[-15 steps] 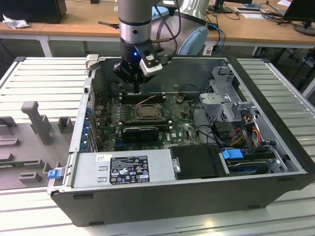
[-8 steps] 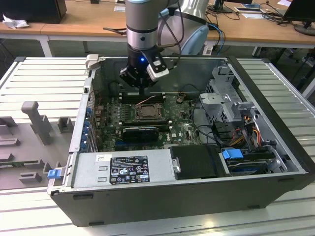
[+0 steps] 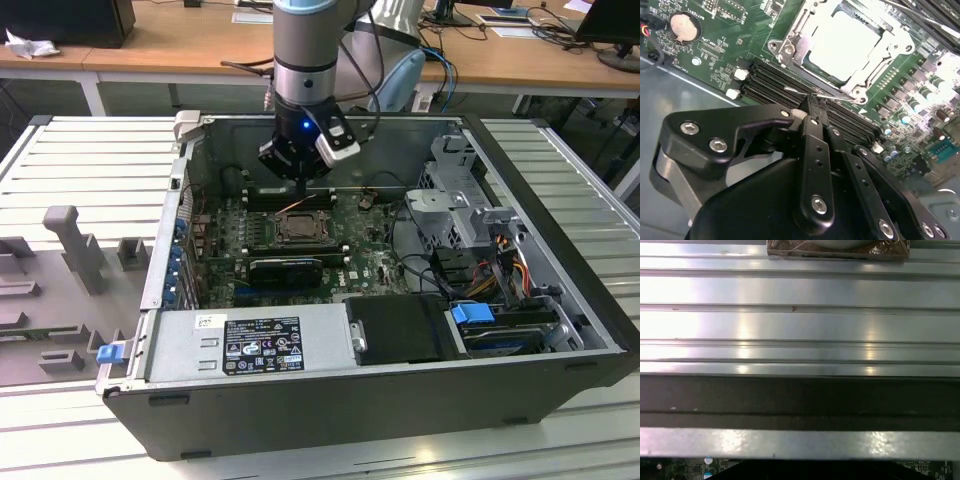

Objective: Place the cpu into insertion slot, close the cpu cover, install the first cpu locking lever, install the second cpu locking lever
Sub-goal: 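Install the first cpu locking lever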

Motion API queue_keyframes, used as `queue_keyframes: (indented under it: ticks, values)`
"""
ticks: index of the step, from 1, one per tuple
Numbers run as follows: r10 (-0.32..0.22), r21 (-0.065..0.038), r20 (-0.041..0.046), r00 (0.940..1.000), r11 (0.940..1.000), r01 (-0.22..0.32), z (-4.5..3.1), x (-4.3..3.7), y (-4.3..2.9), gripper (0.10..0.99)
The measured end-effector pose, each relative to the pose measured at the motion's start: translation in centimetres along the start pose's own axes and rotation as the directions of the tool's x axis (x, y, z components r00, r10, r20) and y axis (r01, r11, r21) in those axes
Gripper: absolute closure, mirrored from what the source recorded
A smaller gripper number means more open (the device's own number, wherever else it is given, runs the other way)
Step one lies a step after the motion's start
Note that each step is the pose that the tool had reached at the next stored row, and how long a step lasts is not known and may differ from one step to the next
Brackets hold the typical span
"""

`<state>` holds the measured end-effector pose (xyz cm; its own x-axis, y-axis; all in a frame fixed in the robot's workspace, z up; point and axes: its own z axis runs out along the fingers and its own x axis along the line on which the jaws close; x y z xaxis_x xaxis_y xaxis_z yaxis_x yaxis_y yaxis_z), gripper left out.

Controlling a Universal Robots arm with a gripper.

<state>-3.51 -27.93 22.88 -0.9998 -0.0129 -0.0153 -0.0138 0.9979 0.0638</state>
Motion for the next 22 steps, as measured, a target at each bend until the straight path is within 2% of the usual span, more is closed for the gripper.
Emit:
queue_keyframes:
  ticks: [2,13,22]
  values:
    - [-0.002,0.000,0.0031,1.0000,1.0000,0.002,0.12,-0.05,0.00,0.980]
    - [-0.008,0.000,0.0029,1.0000,1.0000,0.008,1.28,-1.12,-0.09,0.980]
    - [-0.011,0.000,0.0028,0.9999,0.9999,0.011,2.35,-1.19,-0.16,0.980]
